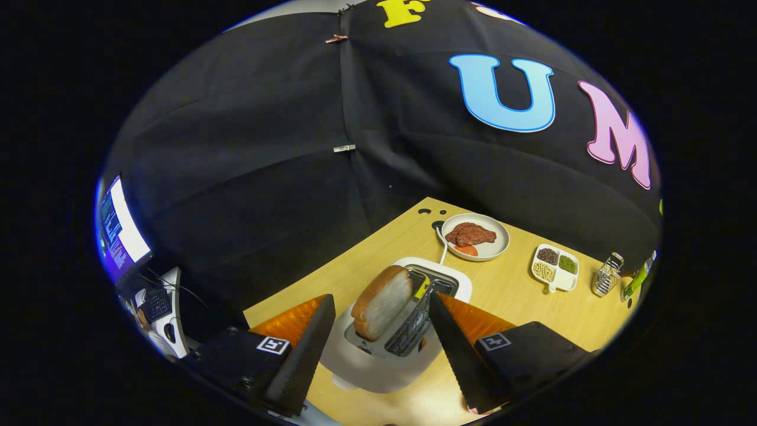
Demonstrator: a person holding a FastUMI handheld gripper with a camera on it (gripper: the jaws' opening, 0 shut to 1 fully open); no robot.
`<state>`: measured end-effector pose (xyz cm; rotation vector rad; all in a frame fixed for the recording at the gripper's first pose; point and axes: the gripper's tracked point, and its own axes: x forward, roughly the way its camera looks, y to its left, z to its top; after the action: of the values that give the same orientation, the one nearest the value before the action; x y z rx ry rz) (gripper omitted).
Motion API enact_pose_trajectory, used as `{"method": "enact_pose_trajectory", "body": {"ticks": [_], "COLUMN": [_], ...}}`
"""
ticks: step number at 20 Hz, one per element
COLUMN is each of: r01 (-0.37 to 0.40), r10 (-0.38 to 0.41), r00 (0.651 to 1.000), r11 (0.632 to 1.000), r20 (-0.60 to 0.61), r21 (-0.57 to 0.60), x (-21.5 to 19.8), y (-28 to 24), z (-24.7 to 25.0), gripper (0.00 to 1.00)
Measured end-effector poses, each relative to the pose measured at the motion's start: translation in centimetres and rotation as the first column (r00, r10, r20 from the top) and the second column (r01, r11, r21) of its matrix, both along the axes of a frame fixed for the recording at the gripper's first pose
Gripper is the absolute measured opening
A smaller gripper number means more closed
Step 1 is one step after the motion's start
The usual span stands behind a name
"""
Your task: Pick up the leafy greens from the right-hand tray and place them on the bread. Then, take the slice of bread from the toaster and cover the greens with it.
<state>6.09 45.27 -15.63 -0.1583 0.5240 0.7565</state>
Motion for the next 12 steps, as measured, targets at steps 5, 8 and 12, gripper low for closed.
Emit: {"method": "enact_pose_trajectory", "body": {"ticks": [5, 8, 12], "r01": [0.022, 0.054, 0.088], "r10": [-0.023, -0.055, -0.089], "r00": [1.0, 0.998, 0.996], "r11": [0.999, 0.997, 0.994], "r20": [-0.013, -0.016, -0.02], "r21": [-0.024, -0.053, -0.071], "x": [1.4, 2.5, 3.3], "y": [2.5, 3.2, 3.5], "z": [-1.8, -3.4, -4.4], "gripper": [0.99, 0.99, 0.91]}}
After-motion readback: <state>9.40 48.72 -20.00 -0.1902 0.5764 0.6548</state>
